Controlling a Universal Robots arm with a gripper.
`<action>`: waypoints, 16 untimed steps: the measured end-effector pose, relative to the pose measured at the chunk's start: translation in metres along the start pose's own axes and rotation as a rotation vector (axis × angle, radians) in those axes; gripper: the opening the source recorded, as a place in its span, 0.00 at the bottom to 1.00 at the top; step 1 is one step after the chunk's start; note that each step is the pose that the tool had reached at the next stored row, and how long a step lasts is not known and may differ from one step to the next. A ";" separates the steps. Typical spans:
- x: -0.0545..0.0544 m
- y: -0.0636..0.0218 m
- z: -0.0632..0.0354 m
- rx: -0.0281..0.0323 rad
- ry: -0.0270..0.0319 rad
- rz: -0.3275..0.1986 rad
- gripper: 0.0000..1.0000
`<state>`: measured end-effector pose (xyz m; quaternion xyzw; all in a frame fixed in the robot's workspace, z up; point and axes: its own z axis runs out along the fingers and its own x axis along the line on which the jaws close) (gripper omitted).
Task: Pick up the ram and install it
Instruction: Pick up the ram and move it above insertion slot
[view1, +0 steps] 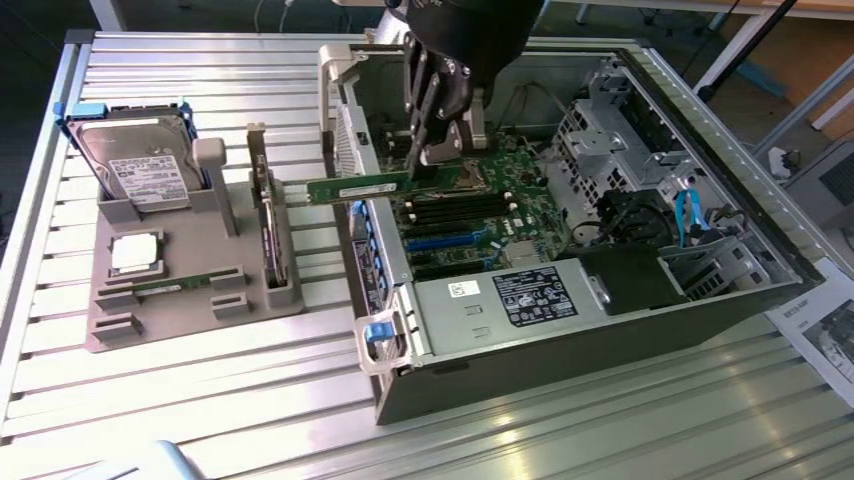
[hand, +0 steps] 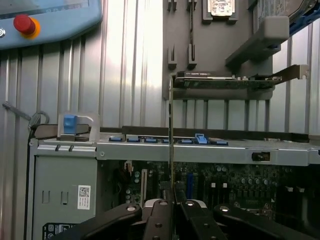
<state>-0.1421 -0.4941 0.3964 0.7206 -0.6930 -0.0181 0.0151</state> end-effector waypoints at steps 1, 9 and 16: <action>0.000 -0.0020 -0.0001 0.0000 0.0000 0.000 0.12; 0.002 -0.0195 -0.0009 -0.0002 -0.0001 0.000 0.12; 0.003 -0.0373 -0.0018 -0.0005 0.0000 0.000 0.12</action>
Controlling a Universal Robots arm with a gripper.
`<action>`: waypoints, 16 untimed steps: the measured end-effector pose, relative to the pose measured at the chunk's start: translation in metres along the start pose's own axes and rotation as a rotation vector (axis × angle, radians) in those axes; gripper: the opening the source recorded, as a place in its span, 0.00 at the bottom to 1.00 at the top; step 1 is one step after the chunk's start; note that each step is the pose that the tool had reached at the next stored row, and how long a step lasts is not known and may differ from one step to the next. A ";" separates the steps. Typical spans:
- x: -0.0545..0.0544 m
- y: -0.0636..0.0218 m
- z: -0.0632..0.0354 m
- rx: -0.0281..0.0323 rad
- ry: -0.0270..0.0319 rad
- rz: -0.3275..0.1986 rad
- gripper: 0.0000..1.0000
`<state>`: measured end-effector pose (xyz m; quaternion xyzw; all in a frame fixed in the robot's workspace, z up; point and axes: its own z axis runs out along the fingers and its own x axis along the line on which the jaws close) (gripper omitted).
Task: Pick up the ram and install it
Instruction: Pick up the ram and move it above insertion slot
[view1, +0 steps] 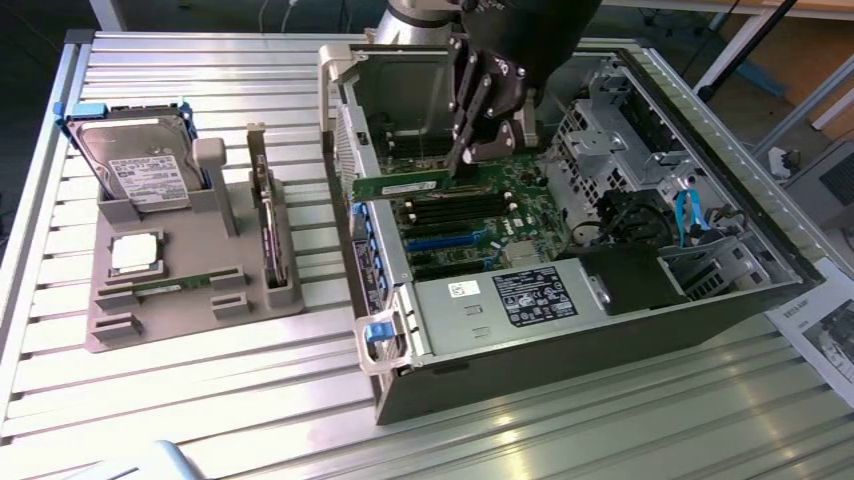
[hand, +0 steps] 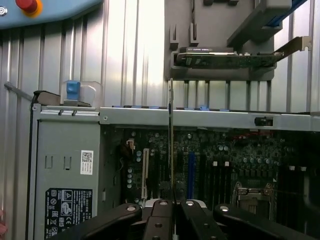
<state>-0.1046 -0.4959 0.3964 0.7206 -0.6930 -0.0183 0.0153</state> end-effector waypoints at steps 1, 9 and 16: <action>0.000 -0.0027 -0.0001 -0.0001 0.0000 0.000 0.12; 0.003 -0.0258 -0.0012 -0.0008 0.0000 0.000 0.12; 0.005 -0.0451 -0.0022 -0.0015 0.0000 0.000 0.12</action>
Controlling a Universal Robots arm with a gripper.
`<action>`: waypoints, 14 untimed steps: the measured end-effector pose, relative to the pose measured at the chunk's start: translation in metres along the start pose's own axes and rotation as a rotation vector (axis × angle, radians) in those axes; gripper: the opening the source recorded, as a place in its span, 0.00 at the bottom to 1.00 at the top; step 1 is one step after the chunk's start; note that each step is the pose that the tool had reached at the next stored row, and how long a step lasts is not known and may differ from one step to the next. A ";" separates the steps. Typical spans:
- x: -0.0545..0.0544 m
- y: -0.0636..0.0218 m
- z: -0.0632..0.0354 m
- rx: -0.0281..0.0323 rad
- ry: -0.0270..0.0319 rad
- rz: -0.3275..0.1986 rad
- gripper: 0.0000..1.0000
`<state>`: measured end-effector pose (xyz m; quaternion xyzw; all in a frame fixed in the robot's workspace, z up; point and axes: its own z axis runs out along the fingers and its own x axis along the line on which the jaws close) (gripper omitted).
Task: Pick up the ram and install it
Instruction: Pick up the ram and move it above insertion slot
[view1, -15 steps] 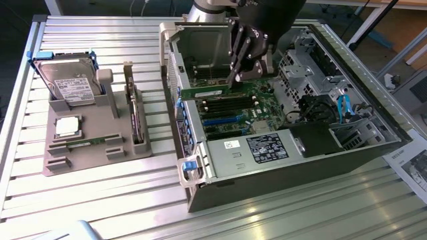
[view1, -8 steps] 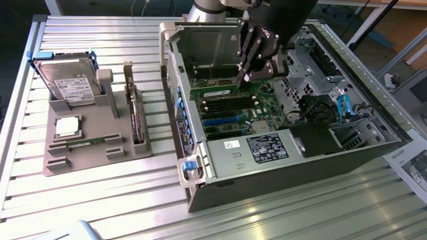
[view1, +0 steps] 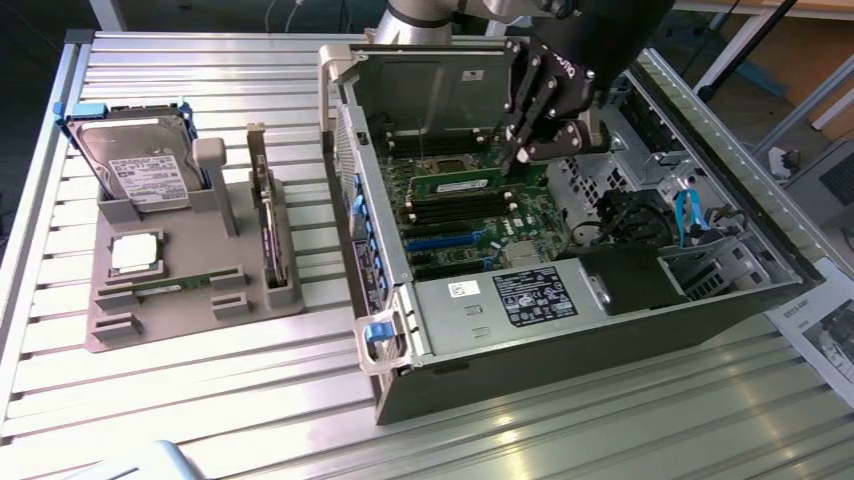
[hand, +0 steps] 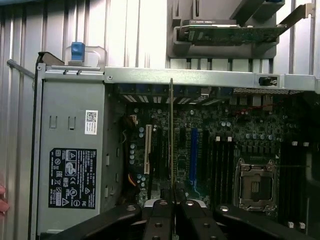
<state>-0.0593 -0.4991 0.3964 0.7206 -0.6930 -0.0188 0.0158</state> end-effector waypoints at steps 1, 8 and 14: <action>0.000 -0.0031 -0.0002 -0.0001 0.0000 0.000 0.12; 0.002 -0.0211 -0.0010 -0.0005 0.0000 0.000 0.12; 0.003 -0.0232 -0.0011 -0.0006 0.0000 0.000 0.12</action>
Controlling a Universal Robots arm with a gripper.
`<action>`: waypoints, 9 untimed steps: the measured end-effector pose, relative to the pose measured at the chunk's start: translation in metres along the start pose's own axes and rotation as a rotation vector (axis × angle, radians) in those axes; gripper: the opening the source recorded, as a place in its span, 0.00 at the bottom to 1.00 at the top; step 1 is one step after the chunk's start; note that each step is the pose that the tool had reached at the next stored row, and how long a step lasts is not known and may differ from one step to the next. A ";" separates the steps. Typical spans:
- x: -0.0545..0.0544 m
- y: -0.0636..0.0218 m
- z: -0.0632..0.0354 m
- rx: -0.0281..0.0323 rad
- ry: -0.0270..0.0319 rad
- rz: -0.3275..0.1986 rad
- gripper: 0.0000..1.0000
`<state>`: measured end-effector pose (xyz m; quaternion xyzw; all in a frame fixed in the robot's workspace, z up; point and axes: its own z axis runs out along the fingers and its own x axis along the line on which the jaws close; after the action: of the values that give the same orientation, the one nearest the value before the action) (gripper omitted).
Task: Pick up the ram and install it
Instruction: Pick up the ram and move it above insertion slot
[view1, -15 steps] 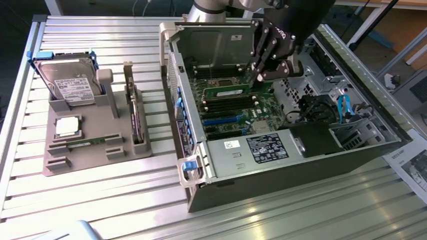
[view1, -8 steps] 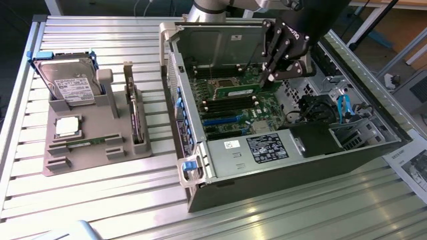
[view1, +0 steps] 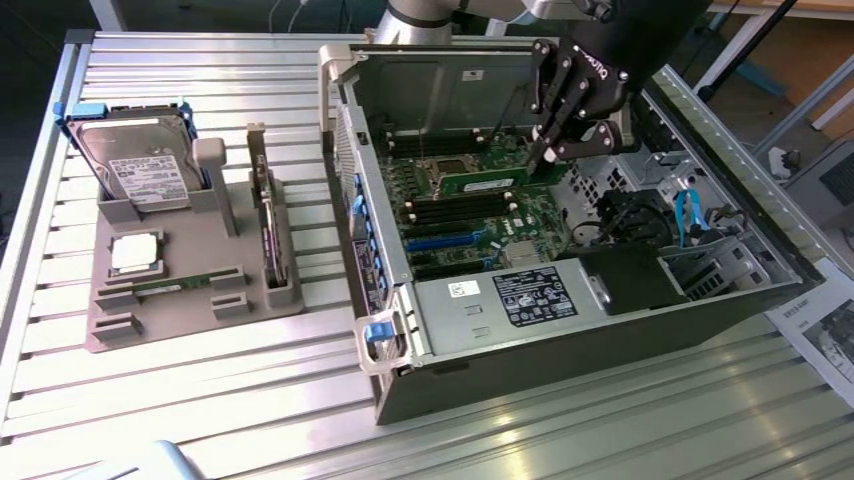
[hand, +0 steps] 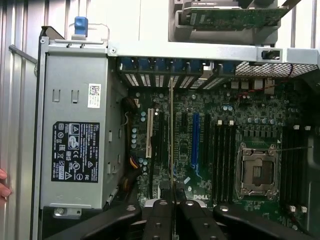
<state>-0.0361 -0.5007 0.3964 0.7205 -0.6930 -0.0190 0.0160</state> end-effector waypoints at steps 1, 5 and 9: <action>0.000 0.0000 0.0000 0.0001 -0.0003 0.000 0.12; 0.000 0.0000 0.0000 0.0006 -0.0053 0.000 0.12; 0.000 0.0000 0.0003 0.0006 -0.0072 0.000 0.12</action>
<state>-0.0360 -0.5007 0.3961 0.7206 -0.6929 -0.0214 0.0133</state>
